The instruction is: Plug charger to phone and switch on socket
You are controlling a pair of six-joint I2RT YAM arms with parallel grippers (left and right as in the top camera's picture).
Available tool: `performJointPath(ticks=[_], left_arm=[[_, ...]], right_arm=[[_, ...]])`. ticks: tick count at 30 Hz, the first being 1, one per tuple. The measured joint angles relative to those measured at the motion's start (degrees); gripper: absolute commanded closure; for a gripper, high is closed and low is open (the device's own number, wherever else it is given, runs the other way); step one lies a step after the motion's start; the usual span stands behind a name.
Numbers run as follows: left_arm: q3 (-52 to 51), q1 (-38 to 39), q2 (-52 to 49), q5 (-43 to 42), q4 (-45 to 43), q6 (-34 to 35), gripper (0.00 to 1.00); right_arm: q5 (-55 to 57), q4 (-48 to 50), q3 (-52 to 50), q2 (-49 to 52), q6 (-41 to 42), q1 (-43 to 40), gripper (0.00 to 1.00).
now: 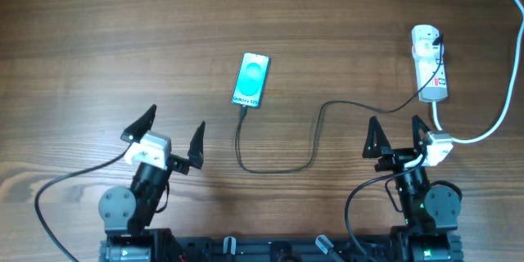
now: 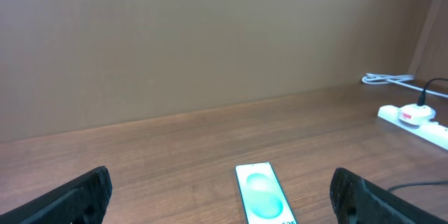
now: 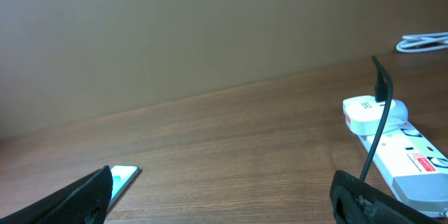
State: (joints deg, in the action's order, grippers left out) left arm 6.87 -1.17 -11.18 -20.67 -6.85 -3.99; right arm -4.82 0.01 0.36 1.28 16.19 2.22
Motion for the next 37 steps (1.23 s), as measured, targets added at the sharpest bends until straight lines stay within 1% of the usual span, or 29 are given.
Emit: performJointPath(ticks=[5, 9, 10, 37], left_arm=[[-5.22, 1.57, 8.0, 3.32, 0.81, -0.02, 0.0], [-6.19, 1.57, 10.21, 4.09, 9.51, 0.0, 0.0], [-6.19, 1.57, 10.25, 4.2, 9.79, -0.02, 0.0], [-6.19, 1.57, 10.38, 4.33, 9.79, -0.02, 0.0]], right_arm=[[0.0, 0.0, 0.0, 0.0, 0.0, 0.0, 0.0], [0.0, 0.0, 0.0, 0.0, 0.0, 0.0, 0.0], [0.0, 0.0, 0.0, 0.0, 0.0, 0.0, 0.0], [0.0, 0.0, 0.0, 0.0, 0.0, 0.0, 0.0]])
